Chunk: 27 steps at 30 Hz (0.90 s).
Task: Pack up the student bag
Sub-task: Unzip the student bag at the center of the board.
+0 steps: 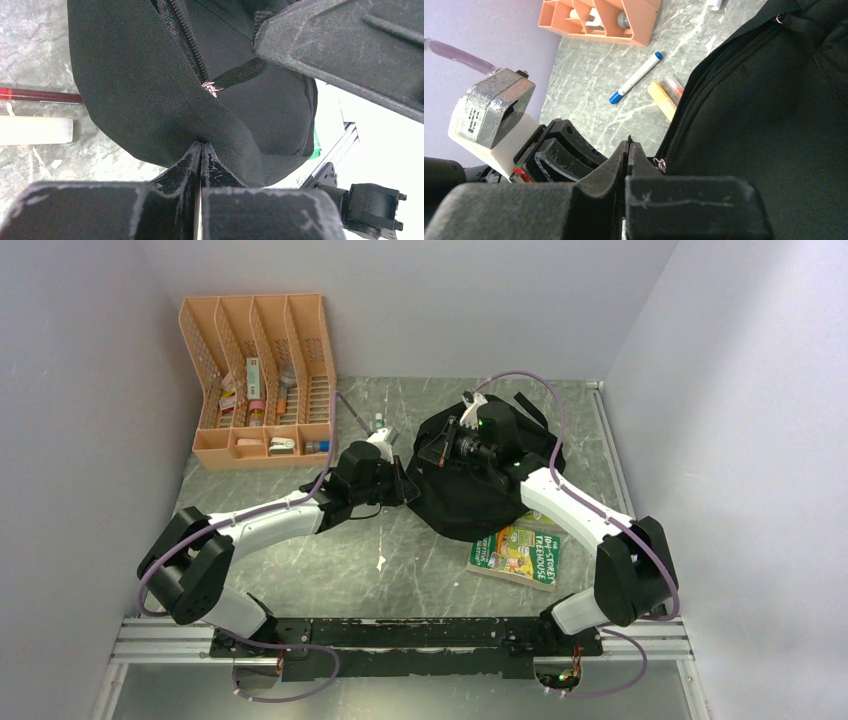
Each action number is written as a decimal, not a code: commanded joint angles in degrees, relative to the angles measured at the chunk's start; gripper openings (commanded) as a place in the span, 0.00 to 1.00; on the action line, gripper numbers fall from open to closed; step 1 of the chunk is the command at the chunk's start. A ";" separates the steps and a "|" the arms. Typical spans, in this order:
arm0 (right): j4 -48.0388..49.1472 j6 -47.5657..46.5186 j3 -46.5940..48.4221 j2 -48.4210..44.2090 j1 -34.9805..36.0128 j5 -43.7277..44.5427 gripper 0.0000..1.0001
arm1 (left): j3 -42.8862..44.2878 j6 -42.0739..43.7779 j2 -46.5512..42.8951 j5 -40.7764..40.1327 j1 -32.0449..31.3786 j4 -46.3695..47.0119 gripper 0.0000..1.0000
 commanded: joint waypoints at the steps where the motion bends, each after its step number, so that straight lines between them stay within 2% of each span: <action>1: 1.49 -0.22 0.47 -2.64 -0.46 -0.87 0.00 | 0.12 1.63 -0.10 1.26 -0.01 2.86 0.05; 12: 1.06 1.88 -0.31 -7.46 -0.41 -8.46 0.00 | 2.62 4.03 3.76 4.73 3.19 4.08 0.05; 17: 0.32 0.23 -4.38 -9.99 -0.42 -6.30 0.00 | 1.56 3.19 1.43 5.30 5.40 2.88 0.07; 23: 0.86 -2.46 -9.36 -12.14 -0.47 -4.88 0.00 | -0.61 0.41 -3.29 4.65 10.18 -0.72 0.31; 27: 2.51 -4.33 -11.79 -13.06 -0.46 -5.63 0.00 | 3.05 0.15 -2.70 5.31 10.60 -3.18 0.48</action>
